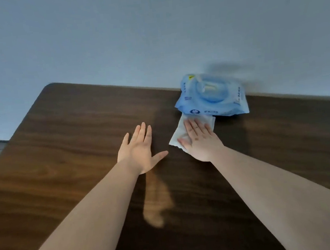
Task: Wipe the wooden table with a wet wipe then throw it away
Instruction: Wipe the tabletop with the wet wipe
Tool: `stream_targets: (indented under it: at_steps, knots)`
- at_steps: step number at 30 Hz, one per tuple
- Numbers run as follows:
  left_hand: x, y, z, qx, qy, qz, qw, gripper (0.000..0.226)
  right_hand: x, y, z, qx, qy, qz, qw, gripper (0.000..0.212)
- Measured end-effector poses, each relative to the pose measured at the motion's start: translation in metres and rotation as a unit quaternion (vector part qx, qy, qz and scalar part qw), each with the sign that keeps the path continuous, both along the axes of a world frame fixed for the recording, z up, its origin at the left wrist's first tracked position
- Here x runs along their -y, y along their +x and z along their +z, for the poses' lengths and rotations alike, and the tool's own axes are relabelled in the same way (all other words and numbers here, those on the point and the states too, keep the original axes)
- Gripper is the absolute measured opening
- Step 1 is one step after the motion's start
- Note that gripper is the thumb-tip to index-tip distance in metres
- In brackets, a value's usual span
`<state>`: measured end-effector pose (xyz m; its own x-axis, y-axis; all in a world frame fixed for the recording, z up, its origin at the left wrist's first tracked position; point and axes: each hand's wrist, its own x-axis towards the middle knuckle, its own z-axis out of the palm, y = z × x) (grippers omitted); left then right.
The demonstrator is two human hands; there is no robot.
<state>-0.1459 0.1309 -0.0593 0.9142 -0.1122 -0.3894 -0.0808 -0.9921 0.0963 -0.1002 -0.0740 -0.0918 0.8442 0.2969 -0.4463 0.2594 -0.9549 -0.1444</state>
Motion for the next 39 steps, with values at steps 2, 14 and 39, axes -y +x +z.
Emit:
stream_targets:
  at_steps: [2,14,39]
  knots:
    - [0.048,0.005,-0.001,-0.003,0.000,-0.036,0.999,0.094,0.044,-0.006,0.000,0.005,-0.001,-0.030,1.000,0.071]
    - [0.287,0.017,-0.003,-0.039,0.003,-0.198,0.979,0.100,0.310,-0.047,0.001,-0.007,-0.021,-0.239,0.971,0.073]
    - [0.397,0.001,-0.016,-0.064,0.021,-0.212,0.975,0.104,0.461,-0.086,0.003,-0.016,-0.065,-0.360,0.930,0.071]
